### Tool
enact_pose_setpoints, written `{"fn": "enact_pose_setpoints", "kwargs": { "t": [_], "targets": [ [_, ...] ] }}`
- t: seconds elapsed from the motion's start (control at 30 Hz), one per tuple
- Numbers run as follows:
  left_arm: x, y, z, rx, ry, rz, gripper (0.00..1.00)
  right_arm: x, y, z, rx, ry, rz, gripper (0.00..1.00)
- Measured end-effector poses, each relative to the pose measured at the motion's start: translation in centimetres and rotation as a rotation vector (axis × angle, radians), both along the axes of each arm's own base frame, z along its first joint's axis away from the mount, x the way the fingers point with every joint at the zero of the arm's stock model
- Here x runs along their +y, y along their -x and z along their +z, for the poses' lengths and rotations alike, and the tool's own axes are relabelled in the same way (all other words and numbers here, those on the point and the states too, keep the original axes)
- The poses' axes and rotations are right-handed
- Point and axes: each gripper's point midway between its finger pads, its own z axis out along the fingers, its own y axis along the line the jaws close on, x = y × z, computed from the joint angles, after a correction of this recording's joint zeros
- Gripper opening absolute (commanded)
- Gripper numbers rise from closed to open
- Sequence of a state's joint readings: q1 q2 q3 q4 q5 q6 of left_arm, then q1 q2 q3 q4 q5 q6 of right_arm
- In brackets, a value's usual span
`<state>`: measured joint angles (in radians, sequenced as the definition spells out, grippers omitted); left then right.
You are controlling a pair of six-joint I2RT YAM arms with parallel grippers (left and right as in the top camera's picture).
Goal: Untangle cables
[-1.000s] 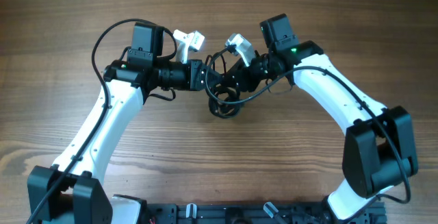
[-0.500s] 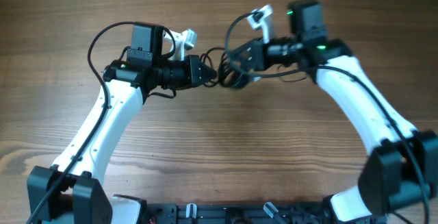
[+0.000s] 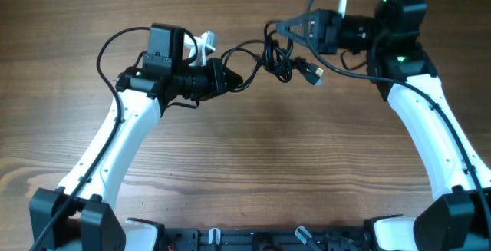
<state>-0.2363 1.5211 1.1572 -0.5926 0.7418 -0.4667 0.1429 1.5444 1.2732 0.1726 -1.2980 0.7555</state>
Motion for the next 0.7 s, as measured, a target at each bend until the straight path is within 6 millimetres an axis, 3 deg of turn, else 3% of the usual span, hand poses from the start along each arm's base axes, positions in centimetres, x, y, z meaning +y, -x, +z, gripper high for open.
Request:
{"fn": "enact_pose_setpoints", "kwargs": {
  "t": [0.1, 0.23, 0.33, 0.4, 0.53, 0.63, 0.7],
  "targets": [
    [-0.2, 0.1, 0.8, -0.013, 0.013, -0.006, 0.12, 0.1, 1.4, 1.9, -0.014, -0.039, 0.085, 0.04],
    [0.0, 0.2, 0.5, -0.004, -0.005, 0.002, 0.16, 0.4, 2.0, 0.7, 0.131, -0.028, 0.112, 0.04],
    [0.5, 0.0, -0.2, 0.001, -0.038, 0.025, 0.17, 1.7, 2.6, -2.3, 0.316, 0.038, 0.070, 0.04],
    [0.8, -0.2, -0.8, 0.006, -0.056, 0.038, 0.17, 3.4, 3.1, -5.7, 0.387, 0.154, -0.003, 0.04],
    [1.1, -0.3, -1.0, 0.007, -0.069, 0.050, 0.16, 5.5, 2.7, -8.8, 0.296, 0.318, -0.126, 0.04],
    [1.2, -0.4, -1.1, 0.006, -0.073, 0.053, 0.15, 6.1, 1.5, -8.7, 0.217, 0.339, -0.193, 0.04],
    [1.2, -0.4, -1.1, 0.004, -0.073, 0.054, 0.15, 6.5, 0.4, -6.9, 0.152, 0.281, -0.218, 0.04]
  ]
}}
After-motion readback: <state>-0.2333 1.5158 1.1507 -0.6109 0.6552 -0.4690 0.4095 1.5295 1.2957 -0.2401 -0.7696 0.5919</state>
